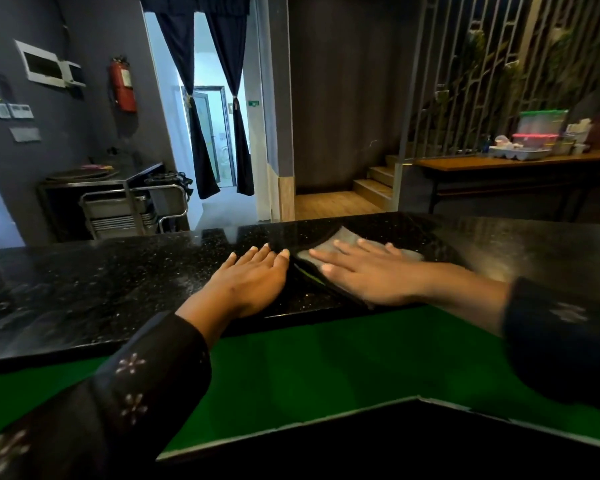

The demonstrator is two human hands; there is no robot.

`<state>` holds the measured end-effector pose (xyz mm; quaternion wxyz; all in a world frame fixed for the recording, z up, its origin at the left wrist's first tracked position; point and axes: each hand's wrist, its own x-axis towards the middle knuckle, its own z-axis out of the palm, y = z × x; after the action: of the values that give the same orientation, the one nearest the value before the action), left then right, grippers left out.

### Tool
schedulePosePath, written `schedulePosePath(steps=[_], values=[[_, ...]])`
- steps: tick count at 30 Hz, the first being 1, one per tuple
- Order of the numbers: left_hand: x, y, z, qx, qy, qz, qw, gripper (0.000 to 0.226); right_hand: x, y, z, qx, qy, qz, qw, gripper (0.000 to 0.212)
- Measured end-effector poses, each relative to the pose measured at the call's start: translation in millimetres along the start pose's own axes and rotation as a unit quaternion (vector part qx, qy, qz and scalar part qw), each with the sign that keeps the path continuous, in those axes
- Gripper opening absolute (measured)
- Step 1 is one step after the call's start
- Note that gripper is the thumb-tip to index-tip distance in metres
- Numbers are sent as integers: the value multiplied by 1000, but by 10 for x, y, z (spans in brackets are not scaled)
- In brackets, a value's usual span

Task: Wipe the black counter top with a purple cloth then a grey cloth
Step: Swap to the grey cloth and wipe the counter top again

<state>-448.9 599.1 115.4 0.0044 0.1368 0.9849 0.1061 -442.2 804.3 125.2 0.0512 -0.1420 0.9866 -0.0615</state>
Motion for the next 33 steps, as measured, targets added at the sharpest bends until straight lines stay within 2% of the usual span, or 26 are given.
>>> schedulePosePath(steps=[2,5,11,15,16,19,22,25,29,31,33], values=[[7,-9,8,-24,2,1,1000,55,-243,156,-3,6,1,12,1000,49],[26,16,34,-48,5,-4,999,57,-183,278,-61,7,-13,61,998,50],[53,36,-17,-60,22,-9,998,56,485,-149,-123,22,17,169,985,58],[-156,10,-131,-162,114,22,980,58,288,-469,-90,20,12,149,989,58],[-202,-77,-179,-150,123,21,981,57,191,-491,-52,17,5,129,991,58],[-324,-570,-358,-29,71,-26,997,65,-18,-421,25,3,-11,79,997,57],[-469,-1147,-444,25,51,-98,994,71,47,-330,-24,-2,-26,81,996,56],[-591,-1425,-383,43,26,-144,988,77,373,-366,-87,10,-22,131,991,59],[-571,-1465,-342,44,31,-146,988,79,875,-639,-115,10,15,185,983,63],[-563,-1466,-367,41,31,-142,988,79,1028,-885,-90,12,17,172,985,65],[-581,-1482,-375,37,27,-138,989,79,1062,-1152,-27,19,0,115,993,65]])
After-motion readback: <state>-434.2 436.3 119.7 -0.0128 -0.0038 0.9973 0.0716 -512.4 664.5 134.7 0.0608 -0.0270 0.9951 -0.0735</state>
